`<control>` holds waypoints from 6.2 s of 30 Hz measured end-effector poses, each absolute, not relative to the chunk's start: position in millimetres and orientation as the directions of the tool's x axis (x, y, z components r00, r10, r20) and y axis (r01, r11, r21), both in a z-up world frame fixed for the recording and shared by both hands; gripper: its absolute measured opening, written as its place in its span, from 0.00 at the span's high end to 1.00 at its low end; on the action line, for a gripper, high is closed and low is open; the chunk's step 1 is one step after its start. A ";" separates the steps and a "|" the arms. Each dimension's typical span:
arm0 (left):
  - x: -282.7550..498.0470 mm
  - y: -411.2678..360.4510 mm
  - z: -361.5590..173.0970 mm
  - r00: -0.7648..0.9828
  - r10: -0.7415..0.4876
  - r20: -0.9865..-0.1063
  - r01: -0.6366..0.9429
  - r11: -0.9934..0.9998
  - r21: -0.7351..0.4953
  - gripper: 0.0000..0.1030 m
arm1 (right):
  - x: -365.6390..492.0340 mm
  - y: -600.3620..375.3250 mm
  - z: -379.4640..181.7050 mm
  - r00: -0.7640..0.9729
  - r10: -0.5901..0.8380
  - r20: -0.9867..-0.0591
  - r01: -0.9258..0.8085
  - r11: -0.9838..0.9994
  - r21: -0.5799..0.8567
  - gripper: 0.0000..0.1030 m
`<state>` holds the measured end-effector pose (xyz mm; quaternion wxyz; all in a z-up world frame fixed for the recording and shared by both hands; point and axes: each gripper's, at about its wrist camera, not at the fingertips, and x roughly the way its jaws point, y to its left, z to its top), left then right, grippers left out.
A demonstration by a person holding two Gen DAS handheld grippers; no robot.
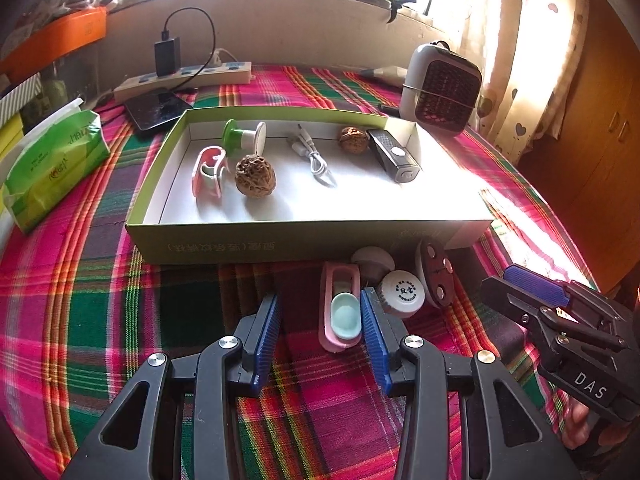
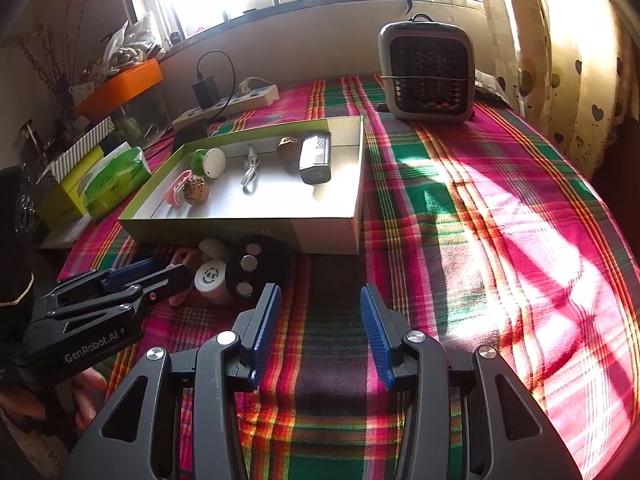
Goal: Organize objects
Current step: 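Move the left tool toward the pink case while the right tool approaches the black round object, then close the left tool on the pink case while the right tool straddles the black round object, then lift the pink case in the left tool while the right tool lifts the black round object, then lower the black round object into the box while the left tool lowers the pink case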
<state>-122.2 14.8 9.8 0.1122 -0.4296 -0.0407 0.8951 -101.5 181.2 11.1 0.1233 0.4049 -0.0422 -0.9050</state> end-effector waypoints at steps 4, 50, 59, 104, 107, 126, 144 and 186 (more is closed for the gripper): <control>-124.9 21.6 10.0 -0.611 0.209 -0.764 -0.182 -0.976 -0.122 0.62 | -102.8 181.4 10.3 -0.638 -0.259 -0.726 0.187 -0.966 0.180 0.58; -131.0 -15.8 6.6 -0.625 0.265 -0.734 -0.126 -0.963 -0.240 0.63 | -130.8 132.8 2.0 -0.600 -0.146 -0.787 0.141 -0.987 0.076 0.52; -130.9 -16.4 6.4 -0.625 0.272 -0.732 -0.125 -0.960 -0.250 0.63 | -125.1 137.8 1.6 -0.617 -0.135 -0.776 0.148 -0.987 0.054 0.68; -130.0 1.7 8.0 -0.634 0.080 -0.769 -0.088 -0.996 -0.031 0.85 | -122.6 153.8 1.4 -0.595 -0.246 -0.766 0.229 -0.964 0.131 0.72; -129.6 2.1 7.8 -0.634 0.079 -0.769 -0.089 -0.996 -0.029 0.85 | -122.6 153.4 1.5 -0.596 -0.242 -0.766 0.230 -0.965 0.127 0.72; -125.4 1.0 10.4 -0.643 0.085 -0.762 -0.088 -0.995 -0.036 0.85 | -117.9 154.0 5.8 -0.612 -0.244 -0.752 0.239 -0.964 0.118 0.72; -117.7 1.1 30.7 -0.676 0.103 -0.730 -0.097 -0.994 -0.049 0.85 | -112.4 153.0 21.8 -0.617 -0.295 -0.730 0.275 -0.950 0.151 0.72; -157.6 -16.8 42.4 -0.676 0.109 -0.729 -0.056 -0.994 -0.096 0.85 | -202.6 107.5 48.3 -0.580 -0.394 -0.713 0.420 -0.895 0.152 0.72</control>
